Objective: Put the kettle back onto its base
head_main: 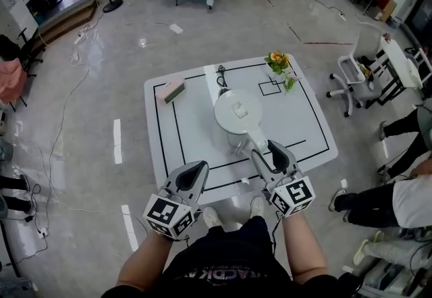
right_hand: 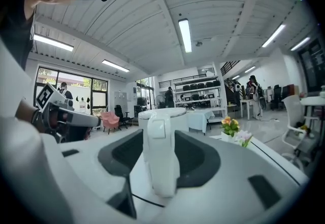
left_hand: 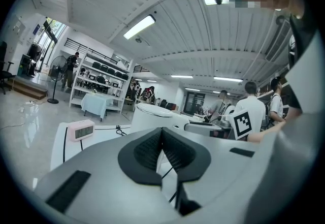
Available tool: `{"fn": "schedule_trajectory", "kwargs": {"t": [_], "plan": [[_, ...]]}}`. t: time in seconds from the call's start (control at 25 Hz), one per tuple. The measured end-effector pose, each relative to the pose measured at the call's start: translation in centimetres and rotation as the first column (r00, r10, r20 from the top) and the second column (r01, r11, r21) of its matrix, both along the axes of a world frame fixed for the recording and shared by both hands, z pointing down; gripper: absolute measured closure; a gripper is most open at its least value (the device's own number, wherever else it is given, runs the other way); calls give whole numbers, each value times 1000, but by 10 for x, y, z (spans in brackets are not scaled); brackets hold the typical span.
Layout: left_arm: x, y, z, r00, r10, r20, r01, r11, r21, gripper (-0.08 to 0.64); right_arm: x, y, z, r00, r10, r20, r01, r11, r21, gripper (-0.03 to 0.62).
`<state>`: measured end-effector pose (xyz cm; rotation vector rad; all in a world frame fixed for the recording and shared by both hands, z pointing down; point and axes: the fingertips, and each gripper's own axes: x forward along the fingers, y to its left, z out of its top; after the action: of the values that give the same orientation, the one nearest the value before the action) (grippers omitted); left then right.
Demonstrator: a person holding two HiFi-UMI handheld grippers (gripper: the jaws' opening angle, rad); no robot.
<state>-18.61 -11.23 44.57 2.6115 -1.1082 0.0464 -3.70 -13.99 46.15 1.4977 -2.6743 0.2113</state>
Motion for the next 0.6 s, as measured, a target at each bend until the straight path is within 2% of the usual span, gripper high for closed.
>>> {"fn": "schedule_trajectory", "kwargs": {"t": [0.32, 0.56, 0.6], "plan": [[25, 10, -11, 1000, 2, -10, -2, 1000, 24, 555, 29, 23, -33, 1000, -2, -6, 3, 998, 57, 414], [65, 25, -20, 1000, -29, -11, 29, 999, 29, 555, 64, 39, -58, 999, -30, -9, 31, 995, 91, 416], [73, 29, -21, 999, -34, -10, 34, 999, 29, 555, 70, 44, -60, 999, -44, -17, 46, 994, 96, 440]]}}
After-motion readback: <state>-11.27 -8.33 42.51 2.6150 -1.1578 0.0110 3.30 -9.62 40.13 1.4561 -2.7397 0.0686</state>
